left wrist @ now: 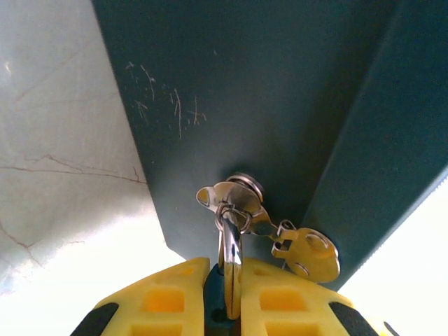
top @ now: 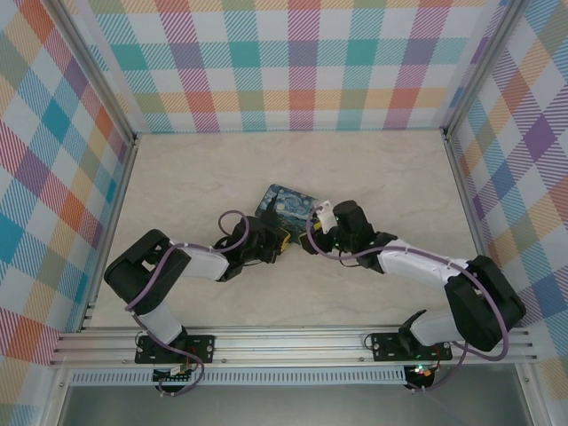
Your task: Unlock the padlock with the key
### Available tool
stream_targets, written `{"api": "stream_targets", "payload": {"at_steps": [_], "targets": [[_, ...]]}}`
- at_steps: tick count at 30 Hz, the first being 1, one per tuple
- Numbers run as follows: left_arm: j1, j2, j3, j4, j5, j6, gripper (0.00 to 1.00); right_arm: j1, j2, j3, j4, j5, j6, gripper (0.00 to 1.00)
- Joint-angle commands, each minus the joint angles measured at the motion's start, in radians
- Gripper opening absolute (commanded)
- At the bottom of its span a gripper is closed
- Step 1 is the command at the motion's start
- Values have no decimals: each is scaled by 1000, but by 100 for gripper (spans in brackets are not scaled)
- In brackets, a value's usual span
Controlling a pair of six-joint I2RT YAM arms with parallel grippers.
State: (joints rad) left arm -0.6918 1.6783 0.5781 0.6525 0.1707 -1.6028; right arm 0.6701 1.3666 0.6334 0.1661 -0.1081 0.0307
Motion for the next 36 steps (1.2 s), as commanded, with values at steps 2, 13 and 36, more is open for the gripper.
{"api": "stream_targets", "payload": {"at_steps": [2, 13, 36], "targets": [[-6, 5, 29, -53, 29, -9, 0, 64, 60, -55, 165, 17, -232, 59], [-7, -37, 28, -81, 22, -48, 0, 177, 183, -87, 403, 237, -544, 59], [-7, -19, 34, -74, 34, -56, 0, 199, 219, -61, 419, 243, -520, 5]]}}
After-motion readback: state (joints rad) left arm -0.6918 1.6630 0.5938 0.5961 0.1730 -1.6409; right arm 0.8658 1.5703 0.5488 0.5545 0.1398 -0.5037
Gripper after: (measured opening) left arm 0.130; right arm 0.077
